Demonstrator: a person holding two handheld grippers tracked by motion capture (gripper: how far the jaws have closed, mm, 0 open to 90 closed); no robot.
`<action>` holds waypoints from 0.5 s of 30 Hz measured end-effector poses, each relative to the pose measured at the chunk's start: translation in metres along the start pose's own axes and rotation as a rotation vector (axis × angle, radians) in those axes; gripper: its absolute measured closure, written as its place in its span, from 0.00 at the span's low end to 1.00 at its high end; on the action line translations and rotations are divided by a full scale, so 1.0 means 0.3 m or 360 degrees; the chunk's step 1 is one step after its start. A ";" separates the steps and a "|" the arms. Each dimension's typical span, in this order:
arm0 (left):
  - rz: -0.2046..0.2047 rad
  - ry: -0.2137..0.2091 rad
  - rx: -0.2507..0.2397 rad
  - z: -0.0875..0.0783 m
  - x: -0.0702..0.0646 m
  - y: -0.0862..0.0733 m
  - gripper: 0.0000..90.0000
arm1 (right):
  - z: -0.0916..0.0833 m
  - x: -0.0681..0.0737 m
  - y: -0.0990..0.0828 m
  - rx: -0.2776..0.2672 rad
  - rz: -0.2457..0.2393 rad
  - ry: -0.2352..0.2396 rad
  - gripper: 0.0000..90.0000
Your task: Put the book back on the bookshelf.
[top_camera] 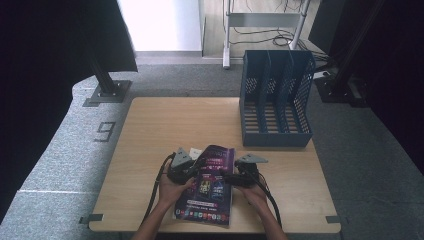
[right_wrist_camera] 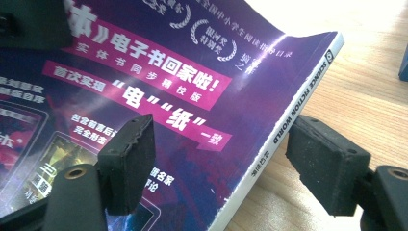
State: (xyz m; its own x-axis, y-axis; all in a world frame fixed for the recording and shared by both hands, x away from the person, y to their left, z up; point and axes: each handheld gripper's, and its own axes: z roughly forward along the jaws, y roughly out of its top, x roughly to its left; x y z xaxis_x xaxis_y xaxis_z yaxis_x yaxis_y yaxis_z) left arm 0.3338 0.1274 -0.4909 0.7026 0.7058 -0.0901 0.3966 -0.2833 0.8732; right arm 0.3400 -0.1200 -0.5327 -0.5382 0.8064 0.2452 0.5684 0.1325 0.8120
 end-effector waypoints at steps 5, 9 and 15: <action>-0.0022 0.0016 0.0027 0.015 0.012 -0.013 0.96 | -0.002 0.003 0.001 -0.0006 -0.0006 0.0003 0.30; -0.0033 0.0033 0.0051 0.028 0.021 -0.023 0.96 | -0.004 0.004 0.001 -0.0009 -0.0007 0.0006 0.30; -0.0045 0.0043 0.0095 0.049 0.034 -0.035 0.95 | -0.006 0.007 0.003 -0.0019 -0.0002 0.0015 0.30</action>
State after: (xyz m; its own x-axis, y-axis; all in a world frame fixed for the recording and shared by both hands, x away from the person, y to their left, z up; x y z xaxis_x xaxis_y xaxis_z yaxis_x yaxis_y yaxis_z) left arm 0.3455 0.1281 -0.5080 0.6749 0.7310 -0.1006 0.4510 -0.3007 0.8403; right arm 0.3383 -0.1192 -0.5304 -0.5449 0.8006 0.2493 0.5603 0.1264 0.8186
